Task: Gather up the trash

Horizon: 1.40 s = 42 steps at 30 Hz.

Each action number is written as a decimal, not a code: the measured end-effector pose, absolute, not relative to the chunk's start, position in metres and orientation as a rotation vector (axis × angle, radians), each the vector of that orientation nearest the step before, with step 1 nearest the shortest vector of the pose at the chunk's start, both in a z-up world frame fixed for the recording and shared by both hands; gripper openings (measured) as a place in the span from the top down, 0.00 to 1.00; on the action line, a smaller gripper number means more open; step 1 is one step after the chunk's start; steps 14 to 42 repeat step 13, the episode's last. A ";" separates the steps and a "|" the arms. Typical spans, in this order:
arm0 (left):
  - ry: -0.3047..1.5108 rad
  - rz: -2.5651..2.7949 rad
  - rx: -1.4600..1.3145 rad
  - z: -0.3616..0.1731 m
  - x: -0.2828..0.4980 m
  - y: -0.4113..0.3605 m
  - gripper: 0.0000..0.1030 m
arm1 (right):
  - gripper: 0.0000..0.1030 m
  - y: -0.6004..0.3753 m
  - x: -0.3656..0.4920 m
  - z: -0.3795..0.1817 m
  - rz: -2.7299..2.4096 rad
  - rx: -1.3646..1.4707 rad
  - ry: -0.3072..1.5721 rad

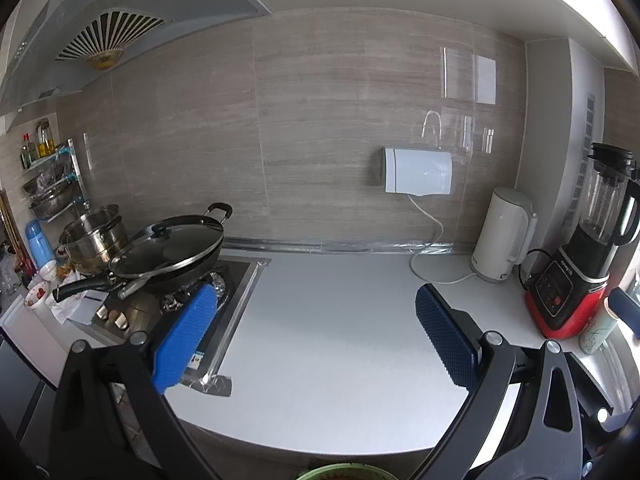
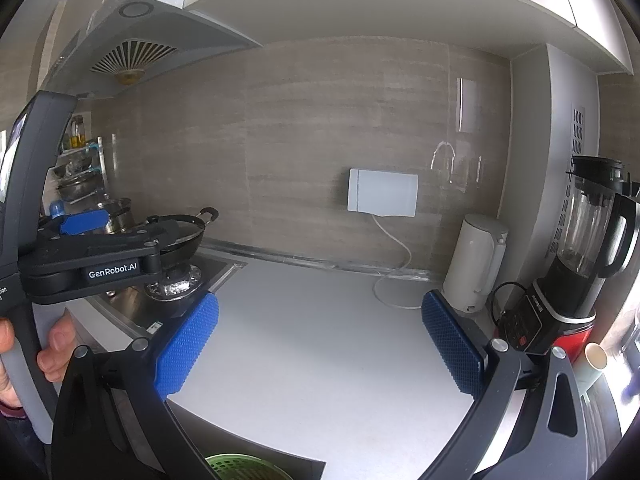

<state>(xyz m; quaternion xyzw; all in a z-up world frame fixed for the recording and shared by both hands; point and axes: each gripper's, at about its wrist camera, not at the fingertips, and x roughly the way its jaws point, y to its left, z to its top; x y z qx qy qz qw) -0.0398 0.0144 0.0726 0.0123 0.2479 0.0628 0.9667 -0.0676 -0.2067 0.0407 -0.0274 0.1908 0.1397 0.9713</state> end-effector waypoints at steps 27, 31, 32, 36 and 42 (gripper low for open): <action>0.504 0.128 0.035 0.071 -0.036 0.010 0.07 | 0.02 -0.210 -0.061 0.037 0.277 -0.054 0.399; 0.504 0.128 0.035 0.071 -0.036 0.010 0.07 | 0.02 -0.210 -0.061 0.037 0.277 -0.054 0.399; 0.504 0.128 0.035 0.071 -0.036 0.010 0.07 | 0.02 -0.210 -0.061 0.037 0.277 -0.054 0.399; 0.504 0.128 0.035 0.071 -0.036 0.010 0.07 | 0.02 -0.210 -0.061 0.037 0.277 -0.054 0.399; 0.504 0.128 0.035 0.071 -0.036 0.010 0.07 | 0.02 -0.210 -0.061 0.037 0.277 -0.054 0.399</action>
